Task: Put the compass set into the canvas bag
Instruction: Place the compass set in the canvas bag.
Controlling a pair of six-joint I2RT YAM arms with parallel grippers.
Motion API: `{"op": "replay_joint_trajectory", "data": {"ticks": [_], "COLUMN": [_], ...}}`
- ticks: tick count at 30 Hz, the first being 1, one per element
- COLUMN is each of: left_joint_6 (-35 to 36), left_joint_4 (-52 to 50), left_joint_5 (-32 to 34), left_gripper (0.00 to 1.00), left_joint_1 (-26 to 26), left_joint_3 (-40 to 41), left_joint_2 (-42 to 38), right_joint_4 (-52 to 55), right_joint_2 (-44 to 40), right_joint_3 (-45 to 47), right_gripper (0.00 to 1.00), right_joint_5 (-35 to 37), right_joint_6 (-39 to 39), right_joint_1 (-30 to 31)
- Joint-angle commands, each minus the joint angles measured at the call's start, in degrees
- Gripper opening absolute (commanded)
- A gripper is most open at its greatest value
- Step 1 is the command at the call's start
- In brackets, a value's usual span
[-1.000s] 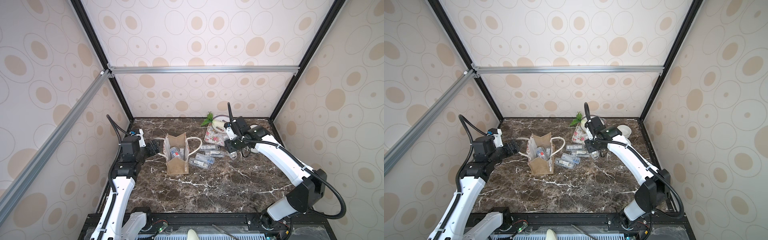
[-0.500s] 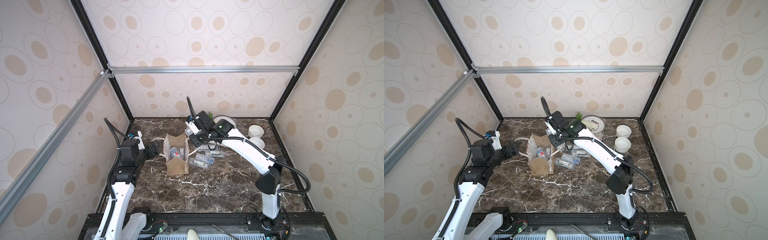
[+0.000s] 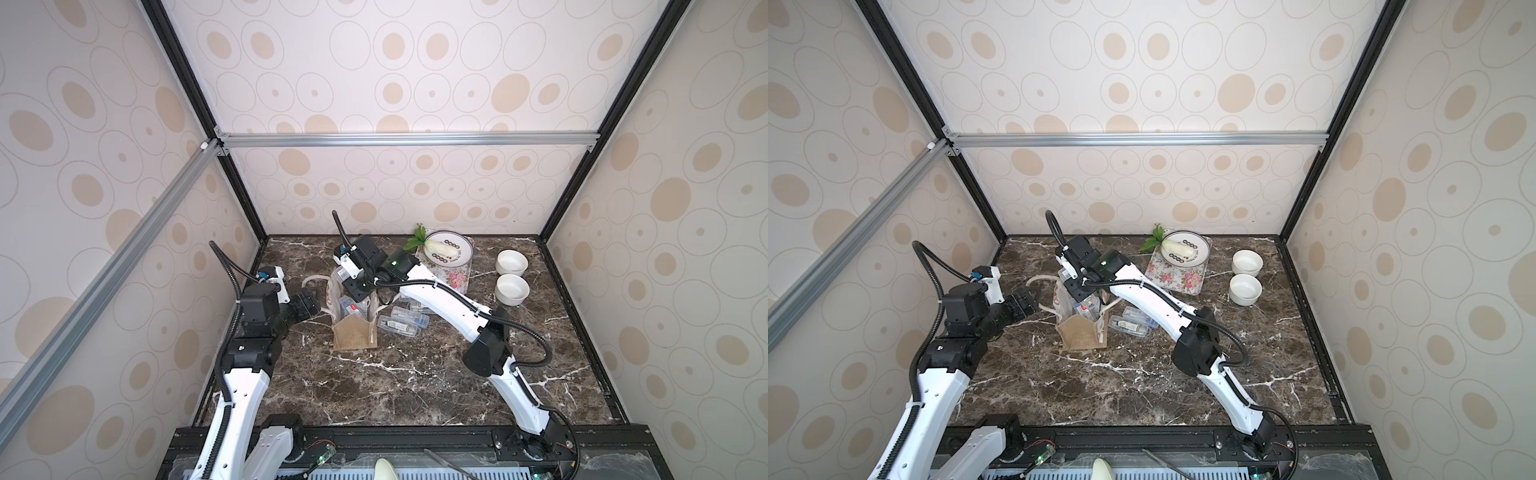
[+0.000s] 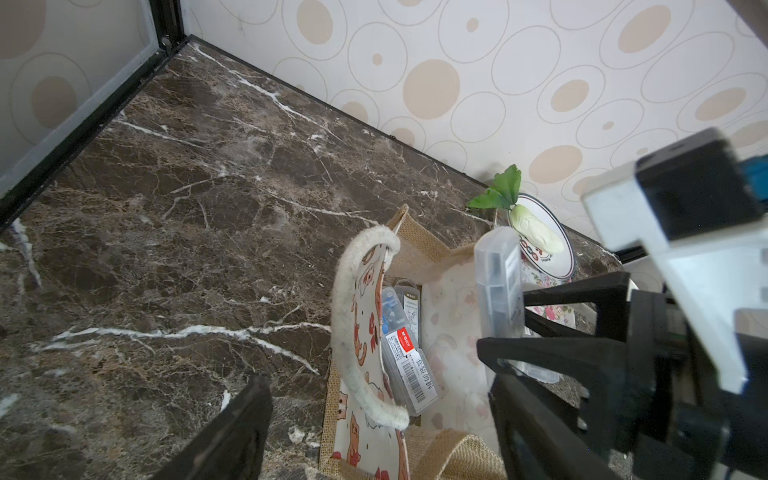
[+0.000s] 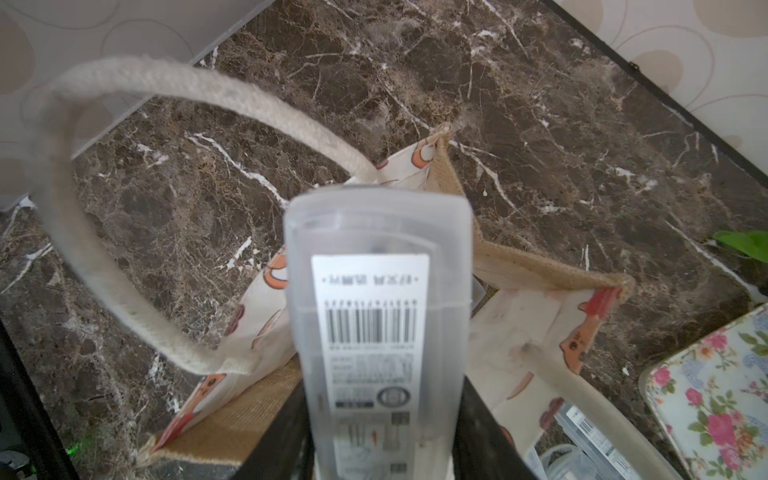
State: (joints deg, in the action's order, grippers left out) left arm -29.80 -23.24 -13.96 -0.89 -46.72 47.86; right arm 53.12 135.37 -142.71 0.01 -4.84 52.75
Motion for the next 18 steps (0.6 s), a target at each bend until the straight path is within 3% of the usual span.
{"op": "replay_joint_trajectory", "data": {"ticks": [1, 18], "left_joint_6": [-0.61, 0.75], "left_joint_4": [-0.09, -0.45], "left_joint_5": [0.42, 0.79], "left_gripper": [0.84, 0.84], "left_joint_1": [0.30, 0.27], "left_joint_3": [-0.39, -0.61], "left_joint_2": [0.19, 1.10], "right_joint_4": [-2.37, 2.90], "right_joint_2": [1.57, 8.83], "right_joint_3": [-0.48, 0.62], "right_gripper": [0.42, 0.42], "right_joint_5": [-0.20, -0.39], "right_joint_6": [0.85, -4.37], "right_joint_1": [0.26, 0.51]}}
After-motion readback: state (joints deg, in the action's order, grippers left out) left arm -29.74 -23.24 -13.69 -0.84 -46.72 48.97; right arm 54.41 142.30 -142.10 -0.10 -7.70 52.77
